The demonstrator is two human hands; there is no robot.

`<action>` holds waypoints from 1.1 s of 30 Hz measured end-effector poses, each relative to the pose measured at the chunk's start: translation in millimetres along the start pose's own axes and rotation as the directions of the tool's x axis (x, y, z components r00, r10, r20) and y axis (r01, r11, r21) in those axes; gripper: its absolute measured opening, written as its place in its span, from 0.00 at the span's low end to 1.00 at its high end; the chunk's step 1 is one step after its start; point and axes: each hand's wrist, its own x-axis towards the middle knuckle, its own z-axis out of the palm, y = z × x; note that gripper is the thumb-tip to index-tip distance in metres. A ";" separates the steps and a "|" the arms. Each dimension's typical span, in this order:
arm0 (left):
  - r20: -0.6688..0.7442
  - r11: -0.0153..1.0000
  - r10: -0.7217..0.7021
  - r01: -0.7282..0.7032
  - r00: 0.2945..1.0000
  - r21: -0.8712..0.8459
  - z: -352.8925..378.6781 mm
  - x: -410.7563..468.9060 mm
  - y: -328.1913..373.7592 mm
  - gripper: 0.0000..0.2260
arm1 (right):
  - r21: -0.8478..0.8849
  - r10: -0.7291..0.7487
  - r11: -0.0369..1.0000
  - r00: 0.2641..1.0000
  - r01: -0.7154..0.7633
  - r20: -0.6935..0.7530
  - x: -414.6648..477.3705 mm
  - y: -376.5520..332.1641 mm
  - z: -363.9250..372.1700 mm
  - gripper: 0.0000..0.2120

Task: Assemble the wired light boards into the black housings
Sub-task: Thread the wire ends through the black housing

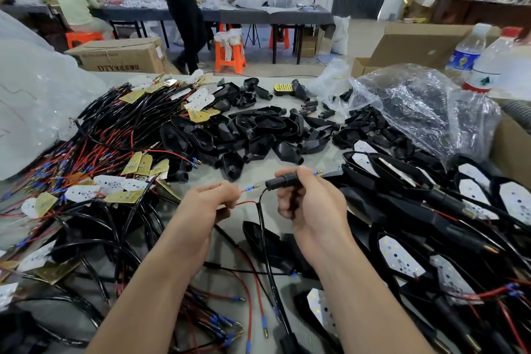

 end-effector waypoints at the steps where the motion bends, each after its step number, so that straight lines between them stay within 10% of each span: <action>1: 0.003 1.000 0.001 -0.001 1.000 0.003 0.5 -0.3 0.2 0.11 | 0.003 0.005 1.000 1.000 -0.005 0.007 -0.2 -0.5 -0.2 0.16; 15: 0.313 0.989 0.141 -0.122 0.939 -0.079 0.1 -10.4 7.8 0.09 | -0.089 -0.027 0.995 0.996 0.035 0.080 0.7 2.4 -1.5 0.18; 24: -0.089 0.997 0.066 -0.062 0.994 0.046 5.0 -3.1 0.1 0.08 | -0.028 0.004 1.000 0.995 -0.001 0.096 3.0 1.0 -3.4 0.17; 33: -0.119 0.988 0.084 -0.066 0.989 0.142 5.9 -4.8 0.1 0.07 | -0.030 -0.021 0.999 1.000 0.021 0.015 2.2 1.6 -2.7 0.15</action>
